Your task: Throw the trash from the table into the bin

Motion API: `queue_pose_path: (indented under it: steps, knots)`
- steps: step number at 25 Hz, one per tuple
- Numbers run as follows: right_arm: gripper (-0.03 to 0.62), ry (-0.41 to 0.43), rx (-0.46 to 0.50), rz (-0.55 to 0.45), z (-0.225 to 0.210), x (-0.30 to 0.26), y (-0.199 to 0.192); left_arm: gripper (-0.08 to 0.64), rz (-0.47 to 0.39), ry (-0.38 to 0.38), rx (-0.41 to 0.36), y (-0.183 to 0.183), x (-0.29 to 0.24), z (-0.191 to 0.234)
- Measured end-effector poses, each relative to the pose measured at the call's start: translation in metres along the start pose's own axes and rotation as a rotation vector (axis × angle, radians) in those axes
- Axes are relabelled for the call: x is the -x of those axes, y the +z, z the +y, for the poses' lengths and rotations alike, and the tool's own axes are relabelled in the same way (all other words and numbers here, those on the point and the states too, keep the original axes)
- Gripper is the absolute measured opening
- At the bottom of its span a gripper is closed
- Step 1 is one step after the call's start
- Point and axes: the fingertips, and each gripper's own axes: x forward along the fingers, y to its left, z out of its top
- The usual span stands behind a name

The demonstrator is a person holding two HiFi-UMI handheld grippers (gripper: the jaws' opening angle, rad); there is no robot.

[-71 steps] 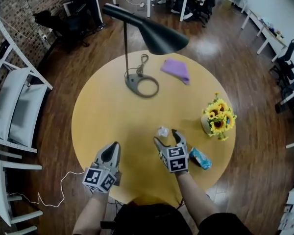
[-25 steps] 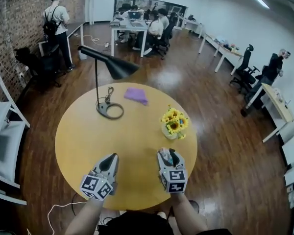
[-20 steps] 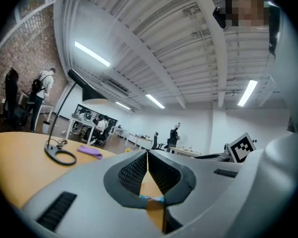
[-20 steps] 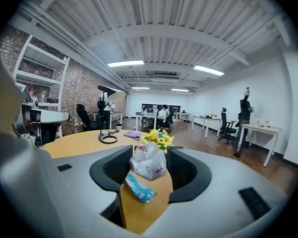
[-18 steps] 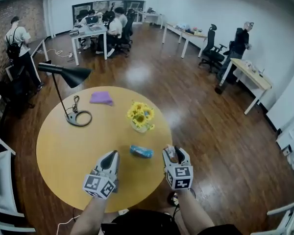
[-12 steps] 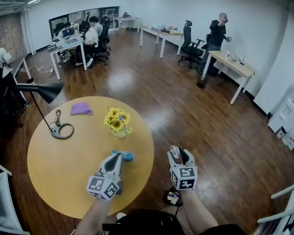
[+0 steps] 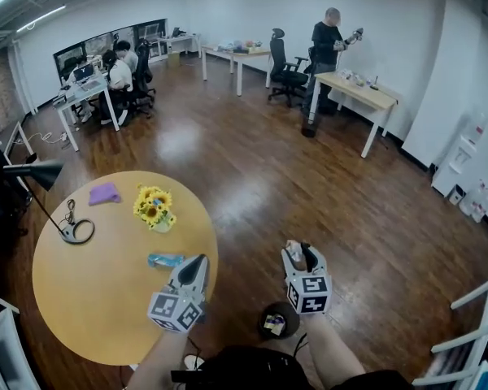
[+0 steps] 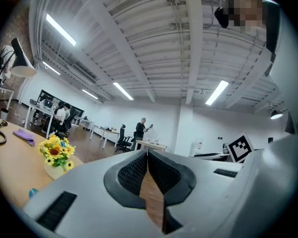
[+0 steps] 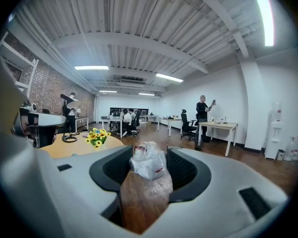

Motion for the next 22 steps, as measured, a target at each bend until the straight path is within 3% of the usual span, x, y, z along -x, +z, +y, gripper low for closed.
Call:
queue_pose_path:
  steps: [5, 10, 17, 22]
  knots:
    - [0.222, -0.038, -0.043, 0.02, -0.045, 0.024, -0.02, 0.005, 0.05, -0.052, 0.015, -0.032, -0.032, -0.049]
    - [0.222, -0.076, -0.074, 0.045, -0.08, 0.048, -0.042, 0.005, 0.137, -0.152, 0.045, -0.072, -0.061, -0.107]
    - [0.222, -0.161, -0.153, 0.154, -0.097, 0.06, -0.094, 0.005, 0.269, -0.248, 0.044, -0.116, -0.076, -0.123]
    - [0.222, -0.196, -0.175, 0.208, -0.103, 0.073, -0.118, 0.005, 0.33, -0.275, 0.072, -0.141, -0.086, -0.127]
